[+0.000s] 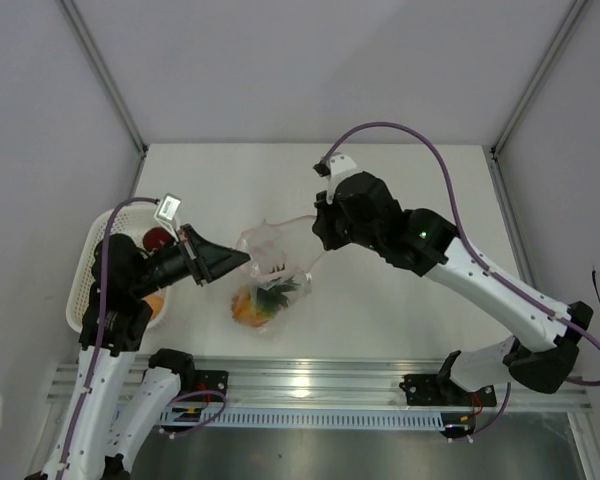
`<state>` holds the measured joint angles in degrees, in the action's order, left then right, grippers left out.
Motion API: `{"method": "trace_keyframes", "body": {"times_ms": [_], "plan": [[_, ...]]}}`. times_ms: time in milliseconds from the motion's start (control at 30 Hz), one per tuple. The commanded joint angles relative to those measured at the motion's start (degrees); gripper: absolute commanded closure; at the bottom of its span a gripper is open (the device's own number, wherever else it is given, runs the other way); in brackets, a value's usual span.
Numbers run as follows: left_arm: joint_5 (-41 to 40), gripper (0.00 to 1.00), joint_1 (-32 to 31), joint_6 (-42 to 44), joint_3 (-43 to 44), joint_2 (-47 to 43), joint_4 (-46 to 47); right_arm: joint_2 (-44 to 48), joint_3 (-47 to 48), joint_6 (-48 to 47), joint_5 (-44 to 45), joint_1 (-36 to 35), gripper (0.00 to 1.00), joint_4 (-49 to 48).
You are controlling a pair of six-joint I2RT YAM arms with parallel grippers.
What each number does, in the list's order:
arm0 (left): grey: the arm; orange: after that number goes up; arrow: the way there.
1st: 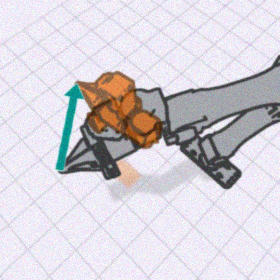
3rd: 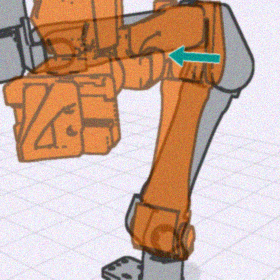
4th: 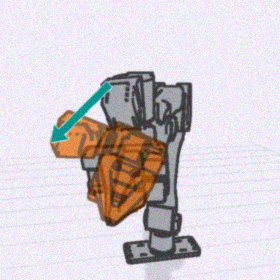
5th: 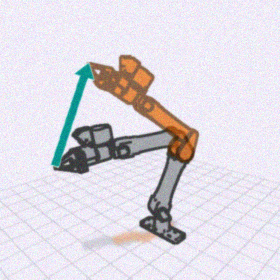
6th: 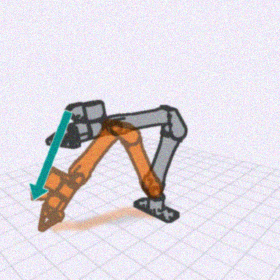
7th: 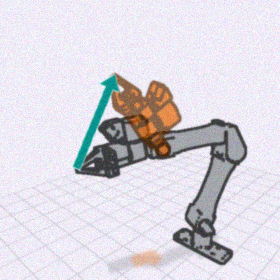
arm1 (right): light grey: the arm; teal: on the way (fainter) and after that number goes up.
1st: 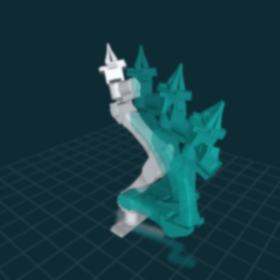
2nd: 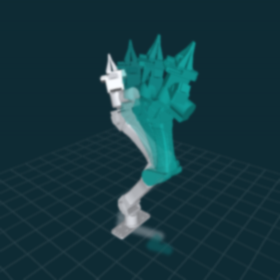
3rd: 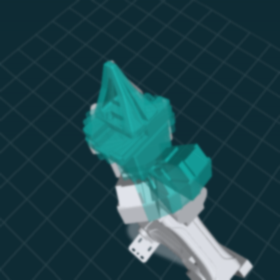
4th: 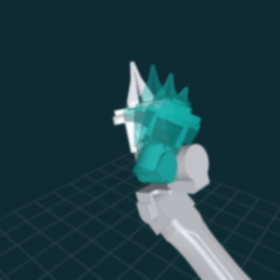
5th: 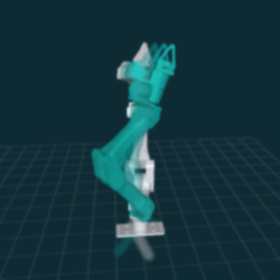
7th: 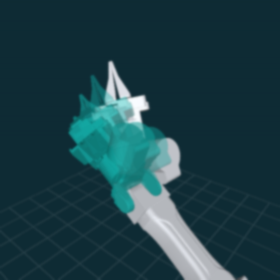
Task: Place the food in the zip-top bag and seal the zipper
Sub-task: Adjust the zipper food storage bag at the center of the board.
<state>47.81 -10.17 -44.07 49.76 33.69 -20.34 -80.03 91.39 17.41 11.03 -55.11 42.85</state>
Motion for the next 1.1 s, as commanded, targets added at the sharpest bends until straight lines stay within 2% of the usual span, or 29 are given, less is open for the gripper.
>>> {"method": "trace_keyframes", "body": {"times_ms": [0,167,300,400,600,700,733,767,800,967,1000,1067], "plan": [[1.3,1.00,-0.2,0.0,-2.4,3.4,0.1,4.0,-0.1,-0.8,2.3,1.8,1.00,-2.9],[3.7,0.99,-0.2,-0.5,-2.1,3.8,1.8,3.4,0.9,-1.2,1.8,2.3,1.00,-1.4],[2.2,0.99,-0.2,0.2,-0.4,2.0,2.0,5.2,1.2,-1.2,0.2,2.5,1.00,-3.1],[-0.6,0.99,-0.2,1.1,-1.6,3.8,-1.9,4.2,-0.7,-0.7,-0.7,3.1,1.00,-2.9],[-2.9,0.98,-0.2,0.9,-7.0,4.3,-2.6,1.3,-3.0,0.8,-3.2,3.1,1.00,-4.3],[-4.7,0.76,-0.2,3.1,-5.8,3.9,-5.3,0.5,-2.5,0.5,-3.3,3.0,1.00,-5.0],[-4.9,0.63,-0.2,3.8,-5.3,4.1,-6.3,0.3,-2.0,0.3,-2.9,2.9,1.00,-4.9],[-6.0,0.58,-0.2,4.5,-3.6,4.2,-8.5,0.2,-1.7,0.2,-2.4,2.9,1.00,-4.8],[-6.8,0.46,-0.2,6.0,-3.2,4.0,-9.4,0.2,-1.5,-0.2,-2.0,2.7,1.00,-4.5],[-18.7,0.22,-0.2,8.6,1.1,-3.9,-13.6,2.1,0.0,-1.8,2.2,2.6,1.00,-2.8],[-24.1,0.13,-0.2,8.8,1.7,-5.3,-13.9,2.4,0.1,-2.0,2.5,2.6,1.00,-2.6],[-29.5,0.12,-0.2,8.8,3.0,-8.1,-16.0,2.4,0.5,-2.8,3.4,2.7,1.00,-2.1]]}}
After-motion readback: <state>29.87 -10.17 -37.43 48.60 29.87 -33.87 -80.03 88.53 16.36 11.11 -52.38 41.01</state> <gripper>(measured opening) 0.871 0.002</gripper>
